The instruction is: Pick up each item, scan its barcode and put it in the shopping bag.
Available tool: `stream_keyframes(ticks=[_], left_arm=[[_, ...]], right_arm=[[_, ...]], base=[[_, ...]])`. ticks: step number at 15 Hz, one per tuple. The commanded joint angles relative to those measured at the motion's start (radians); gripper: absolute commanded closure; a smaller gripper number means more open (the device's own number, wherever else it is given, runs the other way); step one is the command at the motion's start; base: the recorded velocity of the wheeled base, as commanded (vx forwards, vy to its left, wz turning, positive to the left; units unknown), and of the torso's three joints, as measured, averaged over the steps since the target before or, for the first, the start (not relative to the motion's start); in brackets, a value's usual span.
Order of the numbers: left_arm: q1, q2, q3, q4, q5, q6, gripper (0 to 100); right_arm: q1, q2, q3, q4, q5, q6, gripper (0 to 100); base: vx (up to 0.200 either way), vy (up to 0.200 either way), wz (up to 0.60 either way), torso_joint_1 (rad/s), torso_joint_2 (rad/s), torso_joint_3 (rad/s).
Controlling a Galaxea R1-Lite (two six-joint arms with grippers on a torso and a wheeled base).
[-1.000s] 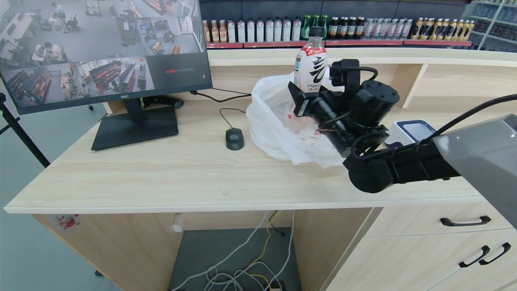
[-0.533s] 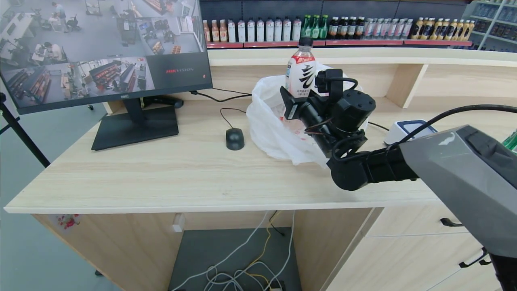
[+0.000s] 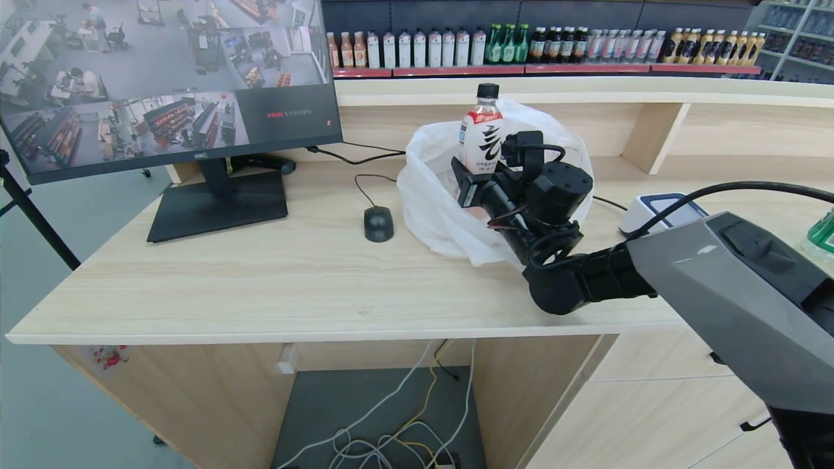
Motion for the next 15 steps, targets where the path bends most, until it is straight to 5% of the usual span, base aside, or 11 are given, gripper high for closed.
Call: stream_keyframes(ticks=[1,15], left_arm=[[-0.002,0.000,0.000,0.000,0.000,0.000,0],[0.000,0.000,0.000,0.000,0.000,0.000,0]], right_arm=[[0.001,0.005,0.004,-0.001,0.001,0.000,100],[-0.001,0.020,0.050,-0.004,-0.005,-0.007,100]], base=[[0.000,0.000,0.00,0.000,0.00,0.000],[0.000,0.000,0.00,0.000,0.00,0.000]])
